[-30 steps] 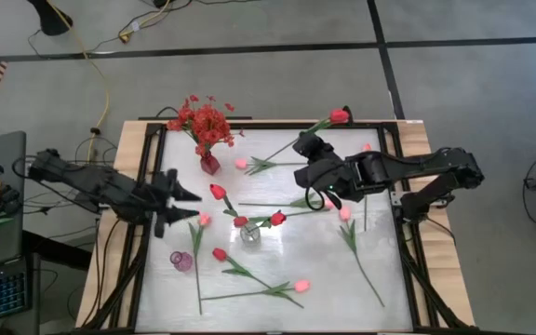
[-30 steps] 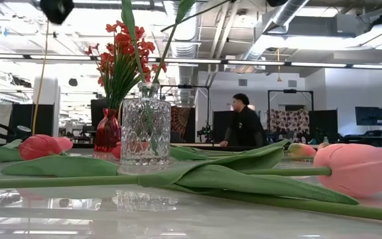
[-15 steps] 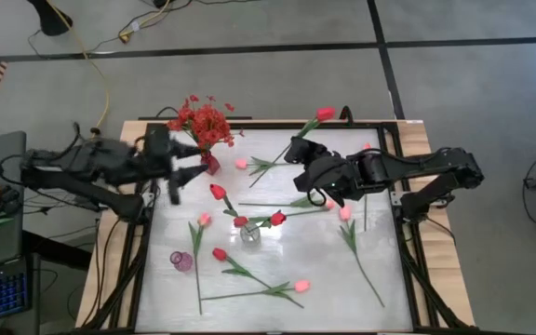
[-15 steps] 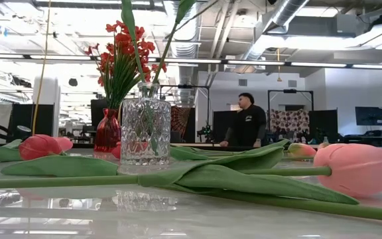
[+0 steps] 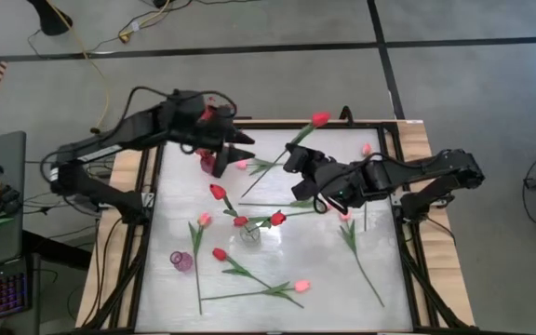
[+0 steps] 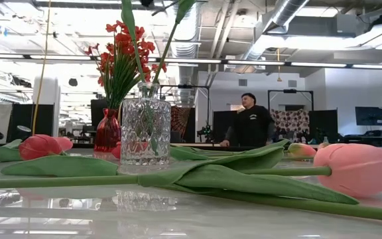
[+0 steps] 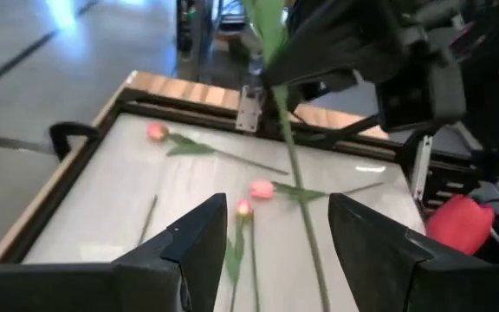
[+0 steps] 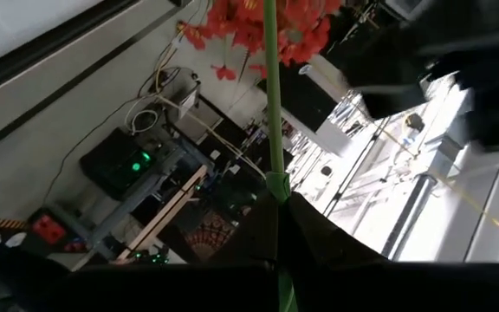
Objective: Sort flowers into vase by color
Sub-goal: Put the red flower into the transparent vase
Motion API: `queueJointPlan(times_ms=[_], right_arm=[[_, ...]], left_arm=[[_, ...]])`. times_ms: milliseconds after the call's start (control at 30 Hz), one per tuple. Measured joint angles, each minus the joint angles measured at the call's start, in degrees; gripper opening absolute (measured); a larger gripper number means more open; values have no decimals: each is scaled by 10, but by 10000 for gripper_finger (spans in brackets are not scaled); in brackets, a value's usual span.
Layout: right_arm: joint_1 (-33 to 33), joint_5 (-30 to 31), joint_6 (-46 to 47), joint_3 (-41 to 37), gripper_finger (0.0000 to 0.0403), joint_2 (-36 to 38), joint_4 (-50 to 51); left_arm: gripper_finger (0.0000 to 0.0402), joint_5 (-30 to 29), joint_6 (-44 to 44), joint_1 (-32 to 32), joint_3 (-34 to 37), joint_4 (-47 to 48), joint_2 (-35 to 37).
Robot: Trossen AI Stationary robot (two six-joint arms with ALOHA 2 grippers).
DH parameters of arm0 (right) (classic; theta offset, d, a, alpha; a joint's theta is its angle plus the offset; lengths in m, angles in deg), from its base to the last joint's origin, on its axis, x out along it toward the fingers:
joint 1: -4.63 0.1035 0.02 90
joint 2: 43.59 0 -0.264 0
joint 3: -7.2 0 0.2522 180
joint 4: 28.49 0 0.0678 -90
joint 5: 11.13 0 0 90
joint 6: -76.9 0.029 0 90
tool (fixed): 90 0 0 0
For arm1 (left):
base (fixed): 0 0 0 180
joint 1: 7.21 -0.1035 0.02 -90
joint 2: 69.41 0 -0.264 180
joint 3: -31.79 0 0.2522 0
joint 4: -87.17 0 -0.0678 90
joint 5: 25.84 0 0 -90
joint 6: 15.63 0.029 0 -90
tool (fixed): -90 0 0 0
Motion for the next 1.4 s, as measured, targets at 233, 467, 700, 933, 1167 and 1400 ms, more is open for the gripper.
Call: queueJointPlan(times_ms=[233,467,700,933,1167,1400], right_arm=[[4,-41,0,0,34,0,-1],[4,-44,0,0,34,0,-14],[-2,-58,-26,0,34,0,-29],[-13,-71,-43,0,34,0,-48],[-22,-84,-67,0,34,0,-48],[-28,-88,-81,0,34,0,-74]], left_arm=[[190,128,-19,-15,0,-60,-52],[190,181,-20,-15,0,-86,-81],[189,183,-36,-15,0,-99,-80],[189,182,-35,-15,0,-100,-80],[189,181,-52,-15,0,-101,-80],[182,151,-80,-15,0,-101,-80]])
